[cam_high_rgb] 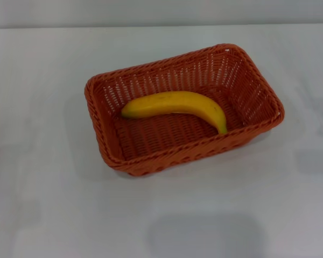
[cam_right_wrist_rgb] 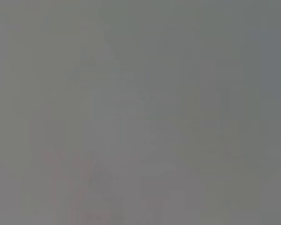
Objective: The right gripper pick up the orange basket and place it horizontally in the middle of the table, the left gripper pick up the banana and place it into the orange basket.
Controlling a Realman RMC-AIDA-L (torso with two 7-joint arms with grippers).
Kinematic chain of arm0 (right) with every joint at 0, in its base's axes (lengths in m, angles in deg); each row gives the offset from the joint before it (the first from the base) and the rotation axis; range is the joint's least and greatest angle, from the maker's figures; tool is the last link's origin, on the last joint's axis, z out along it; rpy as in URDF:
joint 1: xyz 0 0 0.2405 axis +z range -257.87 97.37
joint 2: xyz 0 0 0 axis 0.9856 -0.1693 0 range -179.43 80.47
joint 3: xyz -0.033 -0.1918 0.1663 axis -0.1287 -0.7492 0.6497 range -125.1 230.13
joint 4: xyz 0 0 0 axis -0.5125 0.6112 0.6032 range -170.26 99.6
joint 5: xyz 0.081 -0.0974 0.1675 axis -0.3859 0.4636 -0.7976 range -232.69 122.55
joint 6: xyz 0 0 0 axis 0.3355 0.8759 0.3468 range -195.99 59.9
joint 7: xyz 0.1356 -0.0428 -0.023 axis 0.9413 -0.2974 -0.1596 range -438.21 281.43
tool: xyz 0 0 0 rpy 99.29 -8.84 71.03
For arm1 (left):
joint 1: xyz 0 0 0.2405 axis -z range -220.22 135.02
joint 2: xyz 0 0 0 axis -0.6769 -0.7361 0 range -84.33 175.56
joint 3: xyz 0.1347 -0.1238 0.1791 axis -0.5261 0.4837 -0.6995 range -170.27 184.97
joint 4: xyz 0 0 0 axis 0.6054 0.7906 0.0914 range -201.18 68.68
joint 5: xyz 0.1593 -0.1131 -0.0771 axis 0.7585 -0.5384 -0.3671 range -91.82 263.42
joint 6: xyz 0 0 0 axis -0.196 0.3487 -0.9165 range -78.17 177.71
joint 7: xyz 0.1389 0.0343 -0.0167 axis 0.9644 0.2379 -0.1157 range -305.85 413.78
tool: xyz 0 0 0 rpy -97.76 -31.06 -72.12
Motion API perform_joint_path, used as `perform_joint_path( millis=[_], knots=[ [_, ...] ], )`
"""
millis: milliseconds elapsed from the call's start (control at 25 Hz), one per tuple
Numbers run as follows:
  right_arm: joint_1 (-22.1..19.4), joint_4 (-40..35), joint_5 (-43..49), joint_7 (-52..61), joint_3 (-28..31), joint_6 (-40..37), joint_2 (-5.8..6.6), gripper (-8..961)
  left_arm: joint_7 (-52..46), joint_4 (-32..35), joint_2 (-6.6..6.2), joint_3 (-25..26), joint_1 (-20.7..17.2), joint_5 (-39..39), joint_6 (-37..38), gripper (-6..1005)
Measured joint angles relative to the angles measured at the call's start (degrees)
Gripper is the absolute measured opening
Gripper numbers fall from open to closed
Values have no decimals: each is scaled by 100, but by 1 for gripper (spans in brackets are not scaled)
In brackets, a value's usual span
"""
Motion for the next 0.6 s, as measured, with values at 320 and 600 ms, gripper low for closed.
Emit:
perform_joint_path(
  millis=[320, 600],
  knots=[
    [-88, 178, 0, 0, -1, 302, -8, 872, -8, 347, 4, 1, 75, -190, 37, 893],
    [-96, 238, -6, 0, 39, 422, -11, 872, 8, 402, -2, 2, 83, -259, 91, 893]
  ],
)
